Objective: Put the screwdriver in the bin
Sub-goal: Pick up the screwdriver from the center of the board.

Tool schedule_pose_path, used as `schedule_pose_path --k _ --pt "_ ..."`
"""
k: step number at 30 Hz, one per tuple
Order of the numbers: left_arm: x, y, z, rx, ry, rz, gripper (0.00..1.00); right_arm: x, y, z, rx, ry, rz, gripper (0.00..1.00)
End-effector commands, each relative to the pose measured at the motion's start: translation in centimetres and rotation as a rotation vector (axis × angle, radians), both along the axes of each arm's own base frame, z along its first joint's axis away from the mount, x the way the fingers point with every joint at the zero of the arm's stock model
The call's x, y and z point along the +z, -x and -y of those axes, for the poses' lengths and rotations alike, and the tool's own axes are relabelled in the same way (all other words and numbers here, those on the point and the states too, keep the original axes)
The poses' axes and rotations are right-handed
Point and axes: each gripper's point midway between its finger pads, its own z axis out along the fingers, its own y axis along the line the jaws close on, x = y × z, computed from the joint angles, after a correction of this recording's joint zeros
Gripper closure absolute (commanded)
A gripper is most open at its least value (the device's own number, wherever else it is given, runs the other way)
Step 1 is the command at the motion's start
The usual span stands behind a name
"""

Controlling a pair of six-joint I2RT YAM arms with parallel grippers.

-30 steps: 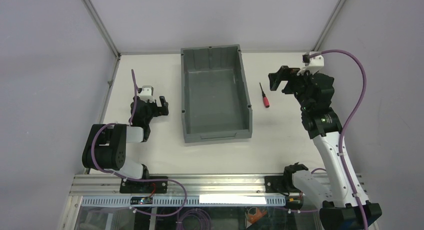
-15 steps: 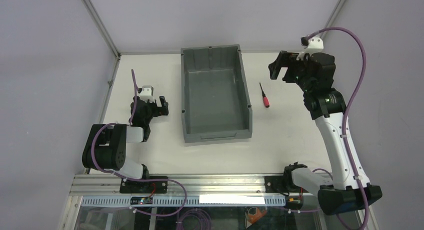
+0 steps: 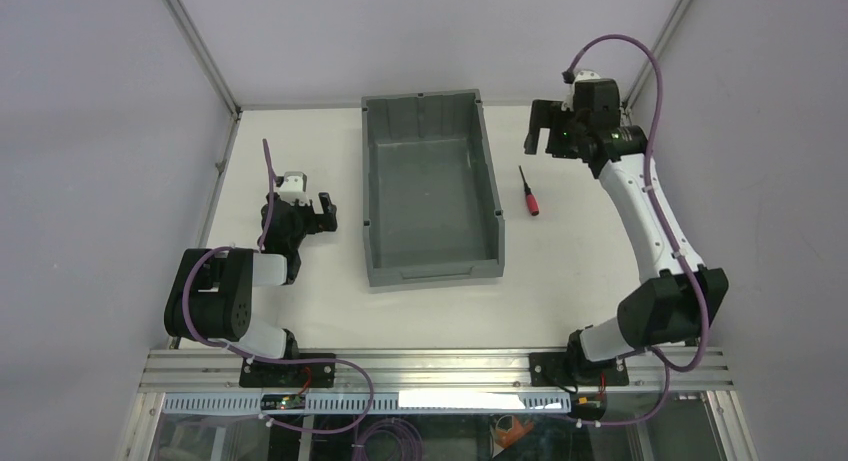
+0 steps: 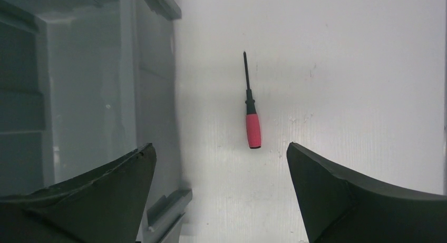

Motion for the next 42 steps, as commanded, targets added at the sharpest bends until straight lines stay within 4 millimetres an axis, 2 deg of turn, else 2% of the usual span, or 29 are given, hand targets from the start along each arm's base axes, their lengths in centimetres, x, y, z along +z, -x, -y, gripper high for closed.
schedule_pose_path --k 1,9,18,32,42 --pt "2.3 -1.3 0.1 -0.02 -0.002 0.092 0.01 -1.1 -1.1 0.8 -0.007 0.04 -0.04 0.01" --pt "2.3 -1.3 0.1 -0.019 -0.002 0.09 0.01 -7.0 -2.9 1.1 -0.011 0.049 -0.176 0.01" --pt "2.2 -1.3 0.1 -0.019 -0.003 0.089 0.01 -13.2 -3.4 1.4 -0.015 0.066 -0.325 0.06" --pt "2.3 -1.3 0.1 -0.019 -0.002 0.091 0.01 -19.5 -3.2 1.5 -0.028 0.086 -0.467 0.23" --pt "2.3 -1.3 0.1 -0.02 -0.002 0.091 0.01 -22.7 -2.7 1.4 -0.024 0.086 -0.549 0.34"
